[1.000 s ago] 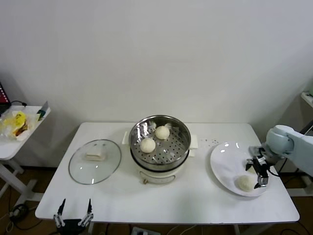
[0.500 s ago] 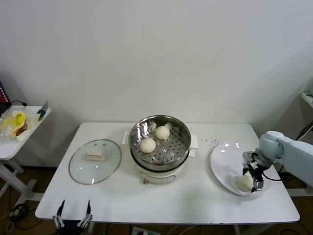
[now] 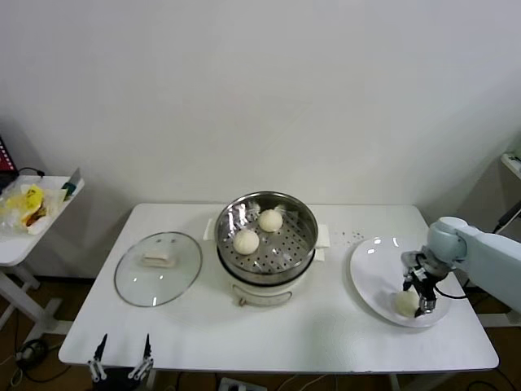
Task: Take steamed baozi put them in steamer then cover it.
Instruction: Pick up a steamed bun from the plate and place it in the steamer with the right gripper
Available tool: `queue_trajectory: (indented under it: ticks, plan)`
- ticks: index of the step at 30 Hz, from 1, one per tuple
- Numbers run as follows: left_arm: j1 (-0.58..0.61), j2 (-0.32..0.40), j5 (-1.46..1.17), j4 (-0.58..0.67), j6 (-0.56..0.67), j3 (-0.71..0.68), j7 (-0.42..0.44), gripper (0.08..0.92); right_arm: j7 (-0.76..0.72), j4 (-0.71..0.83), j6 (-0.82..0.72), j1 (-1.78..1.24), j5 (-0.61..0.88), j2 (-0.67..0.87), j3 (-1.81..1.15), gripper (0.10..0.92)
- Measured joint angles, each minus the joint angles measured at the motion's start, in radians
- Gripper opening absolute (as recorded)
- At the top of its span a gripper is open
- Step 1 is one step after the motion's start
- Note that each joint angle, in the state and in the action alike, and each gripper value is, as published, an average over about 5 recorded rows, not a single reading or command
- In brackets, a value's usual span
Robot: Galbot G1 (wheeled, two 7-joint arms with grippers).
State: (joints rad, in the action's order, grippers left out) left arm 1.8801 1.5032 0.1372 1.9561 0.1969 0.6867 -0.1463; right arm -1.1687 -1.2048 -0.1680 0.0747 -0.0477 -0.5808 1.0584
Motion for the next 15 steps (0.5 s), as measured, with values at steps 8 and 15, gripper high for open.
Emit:
queue_trajectory:
  ticks: [8,15]
  plan:
    - [0.007,0.000,-0.003,0.009,0.001,0.002,0.000,0.823,-0.026,-0.004,0.096,0.130,-0.013,-0.031,0.081,0.670]
    - [0.006,0.001,-0.001,0.015,0.002,-0.005,0.001,0.823,-0.072,-0.017,0.285,0.380,-0.014,-0.117,0.216,0.683]
